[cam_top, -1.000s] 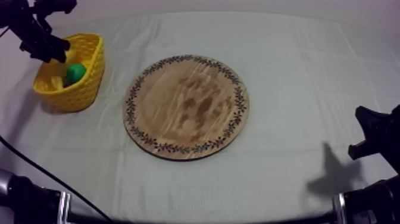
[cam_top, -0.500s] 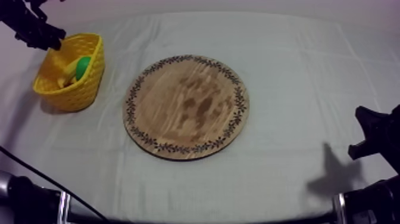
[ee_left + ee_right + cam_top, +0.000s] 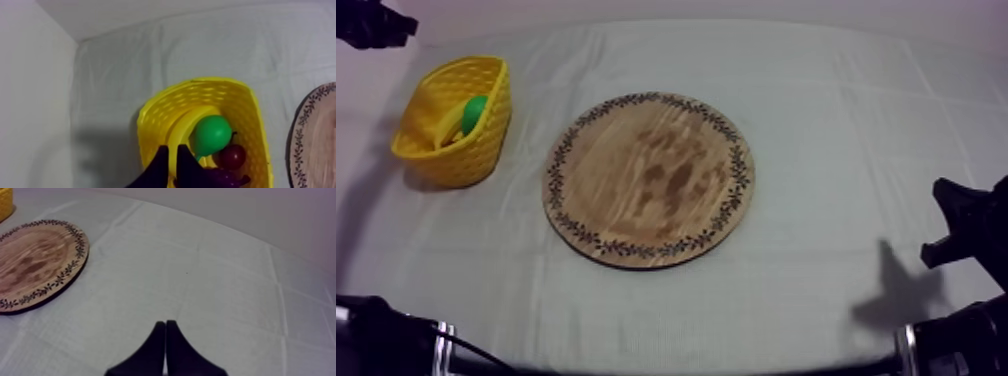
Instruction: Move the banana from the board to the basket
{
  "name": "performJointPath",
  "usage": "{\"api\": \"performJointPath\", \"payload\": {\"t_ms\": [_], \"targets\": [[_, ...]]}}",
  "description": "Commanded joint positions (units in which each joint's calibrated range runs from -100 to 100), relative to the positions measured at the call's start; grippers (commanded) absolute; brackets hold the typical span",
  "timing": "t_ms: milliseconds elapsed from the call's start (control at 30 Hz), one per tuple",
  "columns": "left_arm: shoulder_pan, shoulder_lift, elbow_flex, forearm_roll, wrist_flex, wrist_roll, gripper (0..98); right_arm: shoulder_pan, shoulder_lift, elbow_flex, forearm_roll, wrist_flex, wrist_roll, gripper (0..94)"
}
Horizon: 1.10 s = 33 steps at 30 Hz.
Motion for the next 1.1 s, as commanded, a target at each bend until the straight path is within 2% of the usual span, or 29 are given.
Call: {"api": "performJointPath", "payload": {"t_ms": [0, 300, 567, 1067], "targets": [[0.48, -6.43, 2.88, -0.02, 0.04, 0.08, 1.4, 0.00, 0.00, -0.03, 0.00, -0.04, -0.08, 0.3], [2.55, -25.72, 14.14, -0.15, -0.70, 2.72, 0.1, 0.00, 0.00, -0.03, 0.00, -0.04, -0.08, 0.3], [4.25, -43.40, 27.67, -0.73, -9.51, 6.72, 0.0, 0.00, 0.00, -0.03, 0.00, -0.04, -0.08, 0.3], [4.59, -70.93, 51.26, -1.41, -14.59, 10.37, 0.0, 0.00, 0.00, -0.03, 0.00, -0.04, -0.08, 0.3]]}}
